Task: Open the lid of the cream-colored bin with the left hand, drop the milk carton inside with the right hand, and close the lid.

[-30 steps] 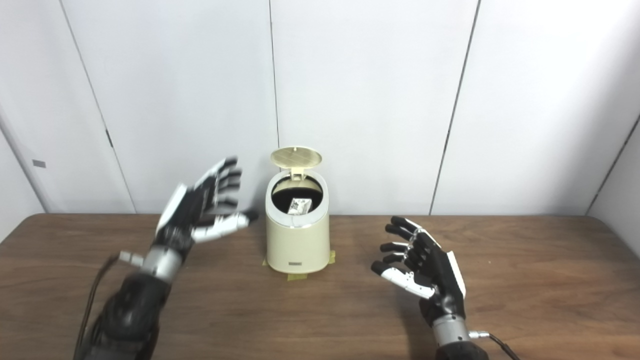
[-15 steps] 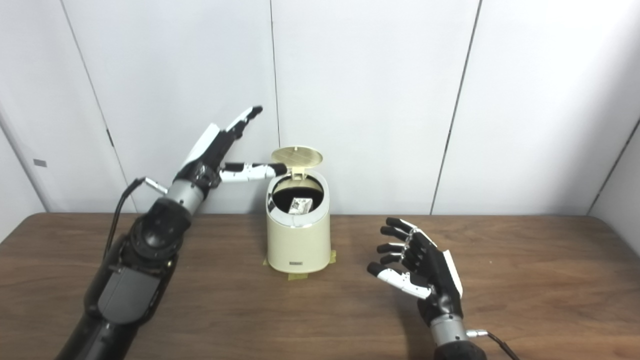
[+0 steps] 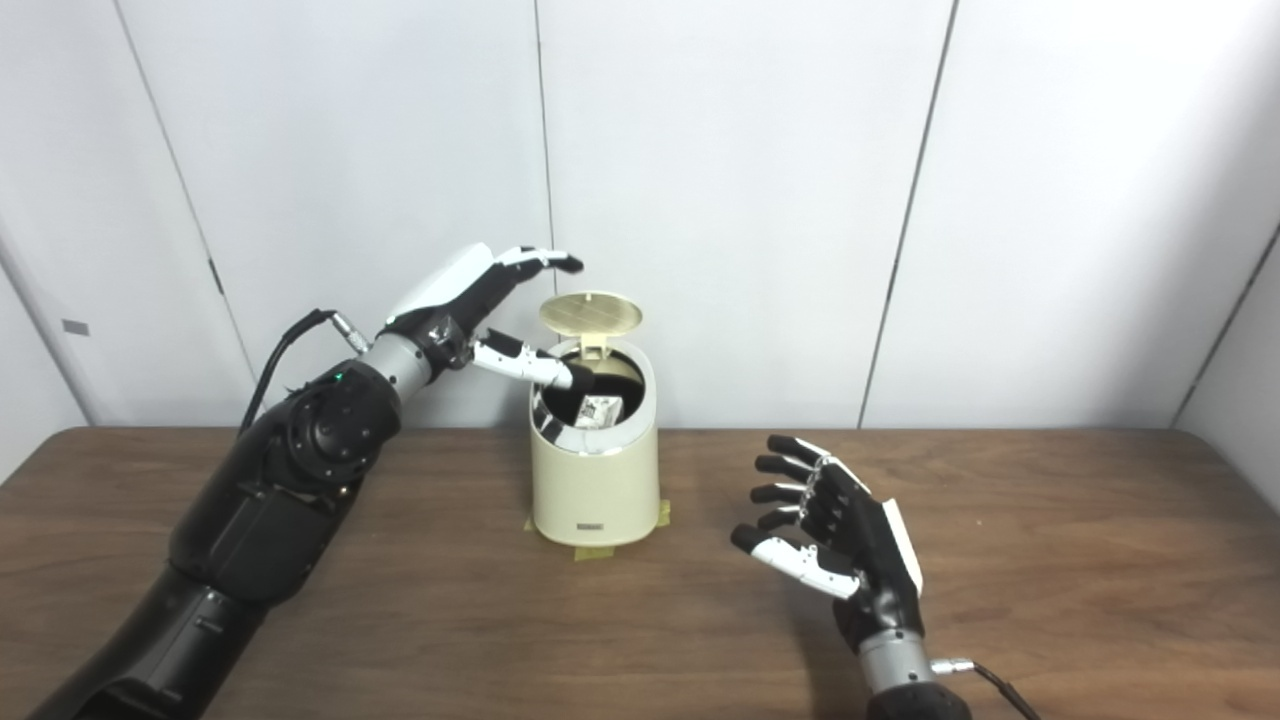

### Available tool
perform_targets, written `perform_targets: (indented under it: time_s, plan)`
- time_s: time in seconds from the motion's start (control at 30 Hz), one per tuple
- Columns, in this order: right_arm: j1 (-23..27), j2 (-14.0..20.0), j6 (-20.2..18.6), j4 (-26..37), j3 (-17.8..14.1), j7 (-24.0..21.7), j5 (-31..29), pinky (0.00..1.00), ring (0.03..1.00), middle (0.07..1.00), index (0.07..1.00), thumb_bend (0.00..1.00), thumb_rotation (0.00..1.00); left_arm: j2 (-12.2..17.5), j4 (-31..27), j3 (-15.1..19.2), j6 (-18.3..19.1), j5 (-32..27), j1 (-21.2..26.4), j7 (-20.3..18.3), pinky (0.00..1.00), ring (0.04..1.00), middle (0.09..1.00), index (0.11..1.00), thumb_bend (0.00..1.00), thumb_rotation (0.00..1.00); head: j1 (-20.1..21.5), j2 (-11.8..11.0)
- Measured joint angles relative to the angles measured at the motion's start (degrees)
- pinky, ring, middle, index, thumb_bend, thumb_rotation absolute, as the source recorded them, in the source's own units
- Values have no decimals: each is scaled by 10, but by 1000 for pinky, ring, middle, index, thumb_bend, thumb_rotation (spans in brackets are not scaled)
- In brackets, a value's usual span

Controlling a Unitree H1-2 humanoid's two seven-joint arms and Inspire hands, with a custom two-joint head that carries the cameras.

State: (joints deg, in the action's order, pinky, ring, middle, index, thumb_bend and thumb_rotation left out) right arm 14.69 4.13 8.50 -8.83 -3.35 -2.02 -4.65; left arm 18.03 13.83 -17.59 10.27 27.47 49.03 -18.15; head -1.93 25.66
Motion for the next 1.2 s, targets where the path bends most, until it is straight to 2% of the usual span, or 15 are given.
perform_targets:
  time_s: [0.23, 0.43, 0.73, 0.87, 1.0, 1.2]
  plan:
    - [0, -4, -9, 3, 1, 1, 8, 481, 613, 692, 731, 766, 235, 6, -20, -4, -23, 1, -3, -20, 1000, 1000, 866, 812, 1000, 382, 4, 1]
    - [0, -9, -27, 17, 2, 5, 14, 474, 614, 694, 736, 751, 238, 19, -34, -10, -34, 5, -11, -32, 1000, 1000, 856, 816, 1000, 351, 6, 3]
    - [0, -15, -58, 30, 2, 5, 8, 478, 628, 702, 733, 738, 197, 27, -58, -11, -55, 6, -33, -51, 1000, 1000, 857, 821, 1000, 420, 12, 9]
    - [-1, -18, -63, 37, 2, 7, 6, 477, 632, 698, 726, 739, 196, 39, -70, -35, -76, 47, -34, -52, 1000, 1000, 845, 821, 1000, 440, 13, 11]
    - [-1, -19, -68, 43, 2, 8, 6, 469, 625, 699, 723, 746, 190, 51, -81, -52, -113, 94, -39, -48, 1000, 1000, 823, 803, 1000, 393, 15, 16]
    - [-1, -22, -82, 50, 3, 14, 8, 465, 622, 695, 730, 746, 199, 52, -98, -53, -118, 118, -56, -49, 1000, 1000, 810, 792, 1000, 367, 16, 19]
